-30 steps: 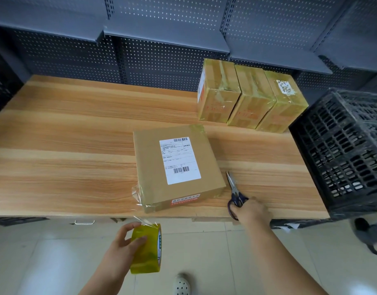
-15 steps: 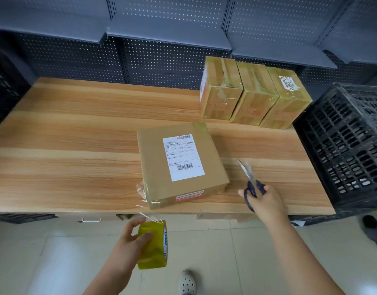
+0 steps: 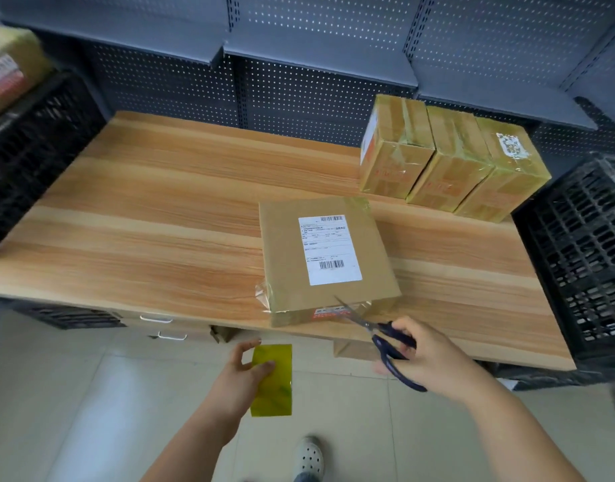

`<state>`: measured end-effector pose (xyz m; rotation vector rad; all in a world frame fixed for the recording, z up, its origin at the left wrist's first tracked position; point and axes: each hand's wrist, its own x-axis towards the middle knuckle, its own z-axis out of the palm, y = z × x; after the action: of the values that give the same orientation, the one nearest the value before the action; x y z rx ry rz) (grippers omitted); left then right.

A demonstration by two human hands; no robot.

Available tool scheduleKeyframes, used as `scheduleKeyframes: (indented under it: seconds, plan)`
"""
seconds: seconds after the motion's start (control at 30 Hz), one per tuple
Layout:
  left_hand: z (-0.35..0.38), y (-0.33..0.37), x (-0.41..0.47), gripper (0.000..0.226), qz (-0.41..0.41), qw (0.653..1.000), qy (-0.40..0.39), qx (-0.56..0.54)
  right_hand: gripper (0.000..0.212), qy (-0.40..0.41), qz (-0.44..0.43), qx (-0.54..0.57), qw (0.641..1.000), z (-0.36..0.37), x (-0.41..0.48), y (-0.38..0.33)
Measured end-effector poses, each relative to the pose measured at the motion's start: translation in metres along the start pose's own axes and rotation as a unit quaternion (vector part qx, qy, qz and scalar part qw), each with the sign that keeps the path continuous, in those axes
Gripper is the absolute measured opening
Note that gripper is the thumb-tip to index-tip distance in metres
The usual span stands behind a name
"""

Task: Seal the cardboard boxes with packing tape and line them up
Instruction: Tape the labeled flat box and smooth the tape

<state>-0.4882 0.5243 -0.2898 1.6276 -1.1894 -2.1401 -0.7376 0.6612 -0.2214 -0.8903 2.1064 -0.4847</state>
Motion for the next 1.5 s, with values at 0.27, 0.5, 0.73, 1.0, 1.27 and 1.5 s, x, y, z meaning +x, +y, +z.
scheduleKeyframes:
  seconds: [0.27,0.5,0.73,1.0,1.27,1.5]
  plan:
    - [-0.003,-0.005,-0.002,0.032,0.002,1.000,-0.006,-0.019,0.040,-0.174,0.025,-0.075,0.982,0.016,0.032,-0.008]
    - [-0.002,-0.011,-0.004,0.026,0.006,0.999,-0.010,-0.032,0.045,-0.228,0.008,-0.160,0.960,0.028,0.076,-0.030]
    - [-0.001,-0.014,-0.001,0.024,0.007,0.999,-0.006,-0.036,0.067,-0.259,0.006,-0.167,0.951,0.043,0.092,-0.032]
    - [-0.002,-0.018,0.004,0.025,0.005,0.999,-0.006,-0.040,0.065,-0.268,-0.010,-0.146,0.952,0.052,0.102,-0.035]
    - [-0.001,-0.017,0.010,0.010,0.020,0.999,0.041,-0.012,0.045,-0.253,-0.003,-0.131,0.959,0.050,0.103,-0.036]
    - [0.007,-0.012,0.012,0.020,0.016,0.994,0.101,0.032,0.042,-0.231,-0.016,-0.116,0.966,0.051,0.104,-0.034]
